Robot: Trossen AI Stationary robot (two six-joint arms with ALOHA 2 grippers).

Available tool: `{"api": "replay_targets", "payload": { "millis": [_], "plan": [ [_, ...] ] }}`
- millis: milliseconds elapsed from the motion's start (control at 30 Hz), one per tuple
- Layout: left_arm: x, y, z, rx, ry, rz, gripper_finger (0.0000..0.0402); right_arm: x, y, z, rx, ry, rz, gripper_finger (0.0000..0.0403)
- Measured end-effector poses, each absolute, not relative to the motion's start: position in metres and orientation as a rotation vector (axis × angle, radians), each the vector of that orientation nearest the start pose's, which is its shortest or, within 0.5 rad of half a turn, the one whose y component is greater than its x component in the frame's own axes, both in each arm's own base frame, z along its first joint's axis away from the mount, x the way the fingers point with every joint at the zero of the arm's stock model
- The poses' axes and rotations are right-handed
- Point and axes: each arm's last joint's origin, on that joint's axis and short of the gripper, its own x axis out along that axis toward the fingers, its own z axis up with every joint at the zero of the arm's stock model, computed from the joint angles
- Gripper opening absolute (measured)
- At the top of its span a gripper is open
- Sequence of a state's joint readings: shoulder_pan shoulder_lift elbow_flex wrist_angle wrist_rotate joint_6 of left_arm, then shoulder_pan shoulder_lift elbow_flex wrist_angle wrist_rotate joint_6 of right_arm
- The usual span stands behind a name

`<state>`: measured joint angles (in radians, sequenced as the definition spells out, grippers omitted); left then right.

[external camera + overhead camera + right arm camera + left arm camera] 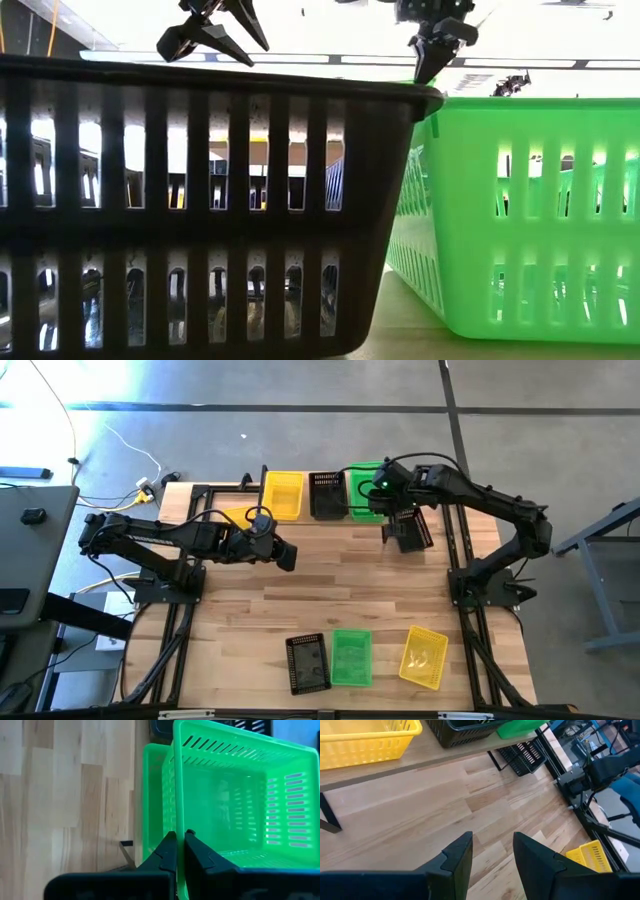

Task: Stack baskets on shelf by color
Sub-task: Stack the left green bin on the other green bin on the shelf, then stack the top right black bin on the other black bin on the shelf

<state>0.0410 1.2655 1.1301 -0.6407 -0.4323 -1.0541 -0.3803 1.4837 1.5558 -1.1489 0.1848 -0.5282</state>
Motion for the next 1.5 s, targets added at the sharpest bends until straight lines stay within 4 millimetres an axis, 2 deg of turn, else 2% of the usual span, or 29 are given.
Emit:
{"api": "replay_targets", "payload": {
  "millis": [400,800,1267,1500],
  "plan": [
    [0.258,0.023,0.316,-0.816,0.462,0.788,0.0131,0.265,-0.112,0.355,-0.335,1.194,-0.236,0.0004],
    [0.258,0.027,0.316,-0.79,0.479,0.776,0.0131,0.263,-0.111,0.358,-0.285,1.175,-0.263,0.0104],
    [0.256,0.044,0.315,-0.69,0.565,0.696,0.0131,0.215,-0.091,0.392,-0.02,1.054,-0.454,0.0113],
    [0.256,0.047,0.315,-0.613,0.593,0.652,0.0131,0.196,-0.082,0.395,0.093,1.085,-0.436,0.0113]
  ]
}}
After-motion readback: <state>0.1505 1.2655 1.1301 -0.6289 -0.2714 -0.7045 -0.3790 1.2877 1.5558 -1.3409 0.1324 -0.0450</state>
